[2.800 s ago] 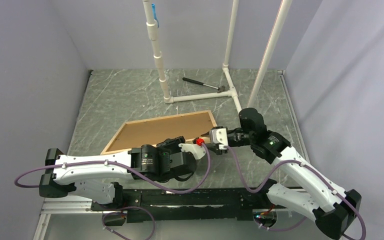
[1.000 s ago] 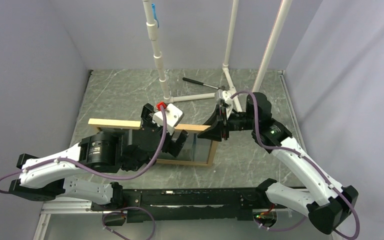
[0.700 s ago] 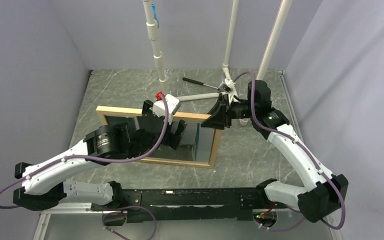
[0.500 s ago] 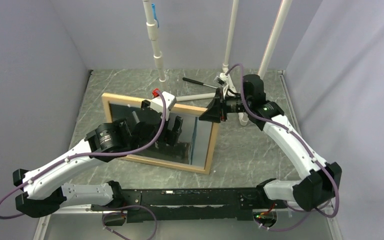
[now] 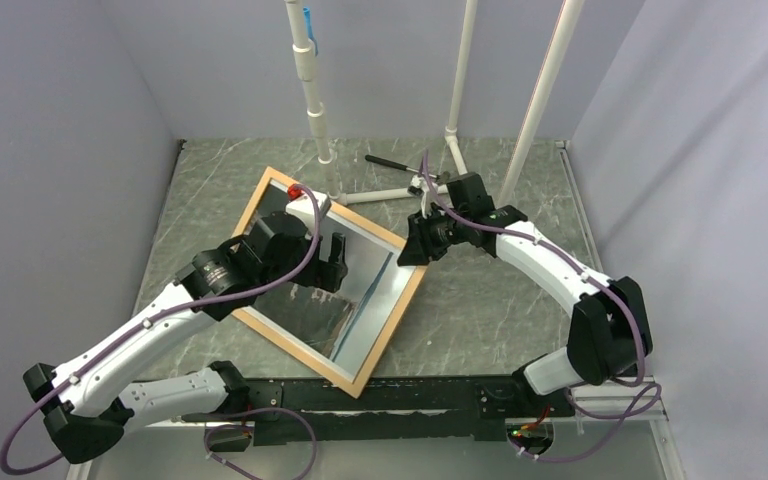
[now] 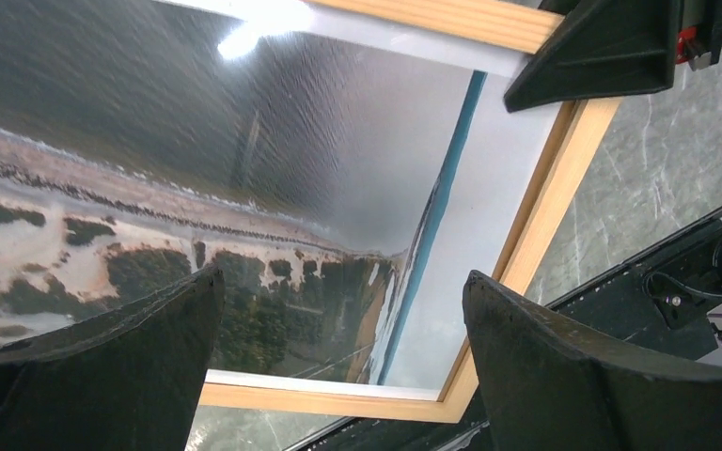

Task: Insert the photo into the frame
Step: Turn over the photo frame at the center of the board, then adjust the photo frame at the center of the board.

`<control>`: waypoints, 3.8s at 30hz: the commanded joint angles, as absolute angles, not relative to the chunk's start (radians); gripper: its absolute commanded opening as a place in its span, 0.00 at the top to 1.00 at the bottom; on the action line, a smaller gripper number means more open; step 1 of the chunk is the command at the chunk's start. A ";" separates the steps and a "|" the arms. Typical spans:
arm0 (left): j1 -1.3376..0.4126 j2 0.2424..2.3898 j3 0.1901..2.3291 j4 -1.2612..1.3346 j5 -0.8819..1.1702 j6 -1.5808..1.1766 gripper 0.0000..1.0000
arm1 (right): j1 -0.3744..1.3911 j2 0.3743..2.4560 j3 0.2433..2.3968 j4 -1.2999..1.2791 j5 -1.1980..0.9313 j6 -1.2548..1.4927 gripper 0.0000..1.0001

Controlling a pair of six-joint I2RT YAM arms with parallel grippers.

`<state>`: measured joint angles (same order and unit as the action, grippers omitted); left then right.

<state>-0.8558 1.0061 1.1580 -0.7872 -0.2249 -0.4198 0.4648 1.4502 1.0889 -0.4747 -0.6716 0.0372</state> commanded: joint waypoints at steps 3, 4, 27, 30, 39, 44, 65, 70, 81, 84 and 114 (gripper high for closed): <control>-0.831 0.962 1.102 -0.739 -0.181 -0.466 0.01 | 0.471 1.585 1.072 -0.450 -0.389 -0.005 0.78; -0.829 0.956 1.093 -0.739 -0.182 -0.472 0.01 | 0.473 1.608 1.072 -0.442 -0.381 -0.003 0.71; -0.720 0.940 0.979 -0.458 -0.064 -0.709 0.00 | 0.469 1.384 0.976 -0.236 -0.164 0.342 0.00; -0.666 0.971 0.972 -0.415 -0.014 -0.739 0.01 | 0.448 1.345 0.957 -0.264 -0.199 0.429 0.00; -0.510 0.957 0.815 -0.368 0.078 -0.840 0.01 | 0.453 1.189 0.822 -0.315 -0.172 0.688 0.00; -0.438 0.948 0.749 -0.396 0.137 -0.854 0.01 | 0.531 1.265 0.865 -0.502 -0.093 0.745 0.00; -0.416 0.913 0.752 -0.472 0.138 -0.795 0.01 | 0.771 1.535 0.830 -0.411 -0.086 0.888 0.34; -0.417 0.905 0.744 -0.454 0.150 -0.797 0.01 | 0.773 1.607 0.882 -0.423 -0.082 0.848 0.42; -0.417 0.904 0.762 -0.500 0.127 -0.774 0.01 | 0.746 1.669 0.936 -0.531 0.076 0.740 0.82; -0.417 0.906 0.764 -0.509 0.117 -0.769 0.01 | 0.709 1.668 0.946 -0.555 0.131 0.685 0.86; -0.417 0.952 0.799 -0.695 -0.085 -0.689 0.01 | 0.468 1.511 0.879 -0.572 -0.033 0.523 0.26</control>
